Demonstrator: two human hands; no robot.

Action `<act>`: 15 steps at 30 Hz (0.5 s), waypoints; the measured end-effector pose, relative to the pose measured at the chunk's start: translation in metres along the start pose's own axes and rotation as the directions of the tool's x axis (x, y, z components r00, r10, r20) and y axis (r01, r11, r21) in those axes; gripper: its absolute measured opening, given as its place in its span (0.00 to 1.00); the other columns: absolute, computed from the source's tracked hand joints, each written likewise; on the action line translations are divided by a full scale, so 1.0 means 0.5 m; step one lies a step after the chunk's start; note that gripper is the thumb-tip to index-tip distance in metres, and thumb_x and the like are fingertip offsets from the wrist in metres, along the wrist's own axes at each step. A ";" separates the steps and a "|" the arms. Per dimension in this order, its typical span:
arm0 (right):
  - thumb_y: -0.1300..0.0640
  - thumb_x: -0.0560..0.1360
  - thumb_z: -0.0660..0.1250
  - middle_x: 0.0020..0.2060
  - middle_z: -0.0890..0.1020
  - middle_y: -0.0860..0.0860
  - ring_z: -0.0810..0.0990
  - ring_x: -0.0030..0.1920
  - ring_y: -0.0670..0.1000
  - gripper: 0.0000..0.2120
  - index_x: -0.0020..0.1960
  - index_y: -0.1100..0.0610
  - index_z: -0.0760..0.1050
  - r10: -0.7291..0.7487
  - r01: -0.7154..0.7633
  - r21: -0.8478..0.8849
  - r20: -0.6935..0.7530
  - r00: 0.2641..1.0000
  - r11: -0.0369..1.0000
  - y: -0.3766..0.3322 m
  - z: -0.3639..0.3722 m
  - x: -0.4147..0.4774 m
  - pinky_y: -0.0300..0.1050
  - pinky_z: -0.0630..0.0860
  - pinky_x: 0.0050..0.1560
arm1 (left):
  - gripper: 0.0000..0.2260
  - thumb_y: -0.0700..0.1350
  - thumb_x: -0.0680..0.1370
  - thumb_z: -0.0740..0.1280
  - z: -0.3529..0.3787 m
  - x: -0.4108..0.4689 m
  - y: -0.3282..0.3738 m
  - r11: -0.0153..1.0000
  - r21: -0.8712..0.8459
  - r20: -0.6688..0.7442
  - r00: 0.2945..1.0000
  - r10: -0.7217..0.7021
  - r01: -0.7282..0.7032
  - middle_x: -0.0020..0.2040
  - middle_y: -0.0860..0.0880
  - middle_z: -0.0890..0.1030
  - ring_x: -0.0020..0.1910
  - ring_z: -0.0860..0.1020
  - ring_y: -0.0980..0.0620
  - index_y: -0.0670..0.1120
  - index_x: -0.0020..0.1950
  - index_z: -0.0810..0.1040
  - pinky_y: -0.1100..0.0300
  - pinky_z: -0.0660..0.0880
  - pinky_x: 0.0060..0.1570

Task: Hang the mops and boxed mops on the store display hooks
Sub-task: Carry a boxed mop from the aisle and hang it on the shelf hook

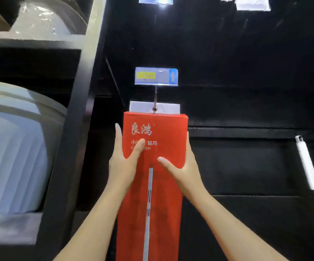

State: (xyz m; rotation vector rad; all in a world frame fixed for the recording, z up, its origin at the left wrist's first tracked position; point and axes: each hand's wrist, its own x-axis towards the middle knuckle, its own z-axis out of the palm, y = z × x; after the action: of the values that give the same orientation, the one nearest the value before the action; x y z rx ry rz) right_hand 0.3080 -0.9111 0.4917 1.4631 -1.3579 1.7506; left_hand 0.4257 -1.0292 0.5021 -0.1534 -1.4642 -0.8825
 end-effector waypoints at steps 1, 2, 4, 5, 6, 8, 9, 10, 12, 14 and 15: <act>0.36 0.66 0.74 0.65 0.74 0.47 0.76 0.64 0.45 0.48 0.77 0.38 0.50 0.017 -0.017 -0.001 -0.011 1.000 1.000 0.015 0.007 -0.023 0.54 0.73 0.66 | 0.36 0.62 0.75 0.67 -0.003 -0.014 -0.006 1.000 0.023 0.006 1.000 0.000 0.000 0.53 0.77 0.72 0.62 0.73 0.67 0.71 0.75 0.47 0.54 0.66 0.71; 0.35 0.67 0.73 0.66 0.73 0.46 0.74 0.66 0.44 0.48 0.78 0.38 0.49 0.037 -0.037 -0.001 -0.020 0.999 0.999 0.026 0.014 -0.045 0.55 0.72 0.68 | 0.36 0.61 0.76 0.67 -0.004 -0.026 -0.010 0.999 0.046 0.014 1.000 0.003 -0.003 0.53 0.79 0.71 0.61 0.72 0.69 0.71 0.75 0.46 0.56 0.65 0.71; 0.34 0.69 0.70 0.67 0.70 0.40 0.70 0.68 0.41 0.46 0.77 0.36 0.46 0.064 -0.064 -0.002 -0.044 0.997 0.998 0.044 0.024 -0.080 0.55 0.69 0.70 | 0.36 0.59 0.77 0.66 -0.005 -0.045 -0.017 0.997 0.072 0.015 1.000 -0.004 0.003 0.51 0.81 0.70 0.57 0.71 0.74 0.71 0.75 0.43 0.62 0.65 0.67; 0.33 0.69 0.68 0.66 0.69 0.36 0.69 0.68 0.39 0.45 0.77 0.35 0.44 0.071 -0.071 -0.002 -0.059 0.996 0.997 0.053 0.028 -0.094 0.55 0.68 0.71 | 0.36 0.59 0.78 0.65 -0.006 -0.054 -0.020 0.996 0.088 0.011 1.000 0.006 -0.007 0.53 0.80 0.69 0.57 0.71 0.74 0.71 0.75 0.42 0.64 0.64 0.65; 0.32 0.69 0.66 0.64 0.67 0.32 0.68 0.68 0.38 0.45 0.76 0.33 0.43 0.078 -0.079 0.000 -0.077 0.994 0.997 0.056 0.032 -0.106 0.54 0.67 0.72 | 0.36 0.58 0.78 0.64 -0.006 -0.062 -0.023 0.994 0.109 0.011 1.000 0.021 -0.022 0.56 0.78 0.69 0.58 0.72 0.71 0.71 0.74 0.41 0.65 0.64 0.63; 0.31 0.69 0.64 0.66 0.65 0.30 0.66 0.71 0.40 0.42 0.74 0.29 0.41 0.082 -0.081 0.010 -0.120 0.989 0.997 0.065 0.036 -0.119 0.53 0.65 0.73 | 0.35 0.58 0.79 0.63 -0.006 -0.072 -0.024 0.982 0.174 0.023 0.997 0.067 -0.070 0.63 0.69 0.69 0.63 0.72 0.64 0.73 0.72 0.37 0.63 0.64 0.63; 0.31 0.70 0.64 0.67 0.65 0.31 0.66 0.71 0.41 0.41 0.73 0.27 0.41 0.082 -0.080 0.015 -0.133 0.988 0.997 0.070 0.036 -0.118 0.52 0.64 0.73 | 0.35 0.58 0.79 0.62 -0.006 -0.072 -0.025 0.974 0.205 0.032 0.995 0.095 -0.100 0.65 0.66 0.69 0.65 0.72 0.61 0.74 0.70 0.36 0.61 0.65 0.64; 0.31 0.71 0.64 0.66 0.66 0.32 0.67 0.70 0.41 0.40 0.73 0.27 0.41 0.080 -0.079 0.015 -0.134 0.988 0.997 0.073 0.034 -0.113 0.50 0.65 0.72 | 0.35 0.59 0.79 0.62 -0.005 -0.068 -0.028 0.967 0.224 0.038 0.993 0.115 -0.120 0.67 0.64 0.69 0.66 0.72 0.60 0.75 0.70 0.36 0.60 0.66 0.65; 0.34 0.73 0.64 0.62 0.68 0.34 0.70 0.66 0.39 0.39 0.74 0.29 0.42 0.064 -0.064 0.001 -0.111 0.992 0.998 0.087 0.030 -0.097 0.48 0.66 0.70 | 0.34 0.59 0.79 0.62 0.001 -0.056 -0.040 0.967 0.227 0.041 0.993 0.112 -0.119 0.66 0.64 0.71 0.65 0.73 0.59 0.75 0.71 0.38 0.60 0.68 0.64; 0.36 0.75 0.64 0.59 0.69 0.38 0.71 0.64 0.40 0.38 0.74 0.29 0.43 0.072 -0.072 0.000 -0.077 0.994 0.997 0.110 0.027 -0.078 0.49 0.67 0.69 | 0.33 0.59 0.79 0.63 0.015 -0.039 -0.062 0.971 0.222 0.029 0.996 0.086 -0.091 0.59 0.71 0.72 0.63 0.73 0.61 0.72 0.74 0.42 0.62 0.68 0.64; 0.36 0.75 0.64 0.58 0.69 0.39 0.71 0.64 0.41 0.38 0.74 0.29 0.43 0.089 -0.088 0.014 -0.065 0.994 0.996 0.124 0.026 -0.069 0.51 0.67 0.70 | 0.34 0.59 0.79 0.64 0.023 -0.030 -0.076 0.972 0.222 0.017 0.997 0.073 -0.075 0.55 0.74 0.72 0.63 0.74 0.62 0.71 0.75 0.45 0.60 0.69 0.65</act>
State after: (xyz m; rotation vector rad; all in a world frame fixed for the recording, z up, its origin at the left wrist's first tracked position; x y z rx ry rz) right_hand 0.2722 -0.9392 0.4354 1.3573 -1.4002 1.8473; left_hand 0.3958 -1.0423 0.4749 -0.0446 -1.5448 -0.6532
